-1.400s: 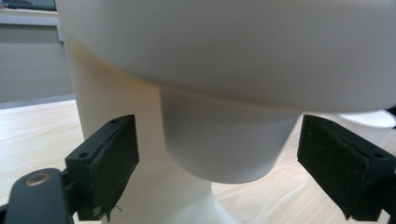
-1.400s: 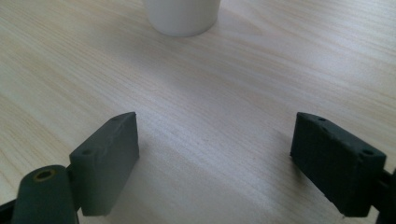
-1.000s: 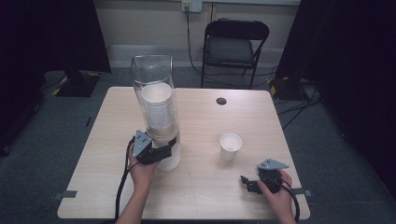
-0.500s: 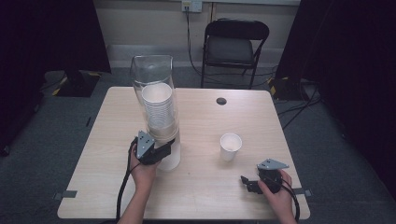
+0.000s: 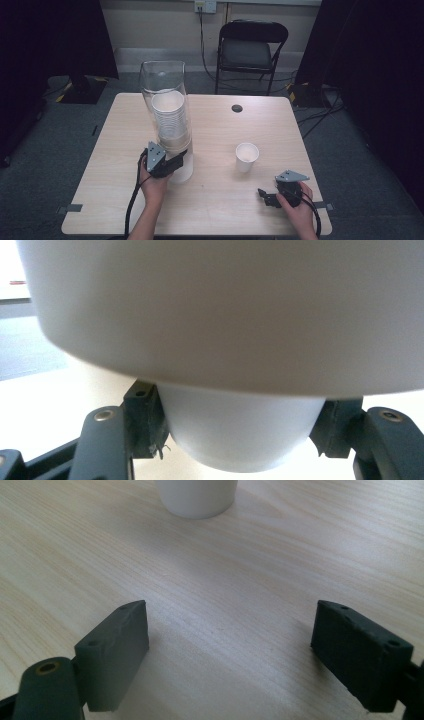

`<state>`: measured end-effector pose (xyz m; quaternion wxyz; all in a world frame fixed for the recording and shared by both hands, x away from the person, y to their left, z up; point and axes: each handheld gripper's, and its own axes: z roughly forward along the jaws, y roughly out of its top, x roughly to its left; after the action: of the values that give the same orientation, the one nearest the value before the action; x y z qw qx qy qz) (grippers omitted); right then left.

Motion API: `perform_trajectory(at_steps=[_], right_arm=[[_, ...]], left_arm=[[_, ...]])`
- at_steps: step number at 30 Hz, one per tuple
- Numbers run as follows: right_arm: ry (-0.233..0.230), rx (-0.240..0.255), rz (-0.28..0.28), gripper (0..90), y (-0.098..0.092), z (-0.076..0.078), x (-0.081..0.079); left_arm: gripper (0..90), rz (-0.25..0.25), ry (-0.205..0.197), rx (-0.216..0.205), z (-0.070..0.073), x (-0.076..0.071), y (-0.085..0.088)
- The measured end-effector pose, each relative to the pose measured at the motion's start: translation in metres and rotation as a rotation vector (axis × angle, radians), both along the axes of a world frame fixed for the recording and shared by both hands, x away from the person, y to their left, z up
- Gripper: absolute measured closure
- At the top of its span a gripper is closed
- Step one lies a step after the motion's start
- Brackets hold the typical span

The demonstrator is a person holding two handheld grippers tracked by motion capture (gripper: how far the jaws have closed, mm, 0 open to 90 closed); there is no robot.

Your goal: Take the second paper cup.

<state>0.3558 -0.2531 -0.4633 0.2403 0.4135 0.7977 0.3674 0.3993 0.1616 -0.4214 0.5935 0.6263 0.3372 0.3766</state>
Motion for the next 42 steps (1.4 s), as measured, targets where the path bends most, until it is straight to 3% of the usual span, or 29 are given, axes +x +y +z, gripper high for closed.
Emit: perform_trajectory(at_steps=[27, 29, 31, 32, 33, 34, 35, 36, 37, 38, 39, 41, 42], right_arm=[[0.001, 0.000, -0.001, 14.4, 0.000, 0.000, 0.000], [0.001, 0.000, -0.001, 14.4, 0.000, 0.000, 0.000], [0.000, 0.000, 0.000, 14.4, 0.000, 0.000, 0.000], [0.001, 0.000, -0.001, 14.4, 0.000, 0.000, 0.000], [0.001, 0.000, -0.001, 14.4, 0.000, 0.000, 0.000], [0.000, 0.000, 0.001, 14.4, 0.000, 0.000, 0.000], [0.000, 0.000, 0.001, 14.4, 0.000, 0.000, 0.000], [0.001, 0.001, -0.001, 14.3, 0.000, 0.000, 0.000], [0.001, 0.001, 0.000, 14.4, 0.000, 0.000, 0.000], [0.001, 0.000, 0.001, 14.4, 0.000, 0.000, 0.000], [0.000, -0.001, 0.005, 14.3, -0.001, 0.000, 0.000], [0.001, 0.000, 0.006, 14.3, -0.001, 0.000, 0.001], [0.001, 0.001, 0.006, 14.3, -0.001, 0.000, 0.001]], left_arm=[[36.6, 0.005, 0.000, -0.002, -0.002, -0.002, -0.002], [36.6, 0.020, 0.022, 0.021, -0.005, -0.003, -0.002], [36.7, 0.022, 0.028, 0.018, -0.008, -0.004, -0.003], [37.3, 0.031, 0.078, 0.059, -0.009, -0.003, -0.003], [37.9, 0.031, 0.078, 0.059, -0.009, -0.003, -0.003], [37.9, 0.080, 0.191, 0.149, -0.030, -0.002, -0.005], [37.8, 0.080, 0.191, 0.149, -0.030, -0.002, -0.005], [37.8, 0.096, 0.336, 0.277, -0.041, -0.001, -0.005], [37.9, 0.091, 0.387, 0.286, -0.042, -0.001, -0.005], [37.7, 0.072, 0.378, 0.281, -0.042, -0.001, -0.005], [37.6, 0.044, 0.261, 0.281, -0.041, -0.008, -0.001], [37.5, 0.025, 0.244, 0.259, -0.041, -0.010, 0.003], [37.5, -0.007, 0.270, 0.252, -0.041, -0.011, 0.008]])
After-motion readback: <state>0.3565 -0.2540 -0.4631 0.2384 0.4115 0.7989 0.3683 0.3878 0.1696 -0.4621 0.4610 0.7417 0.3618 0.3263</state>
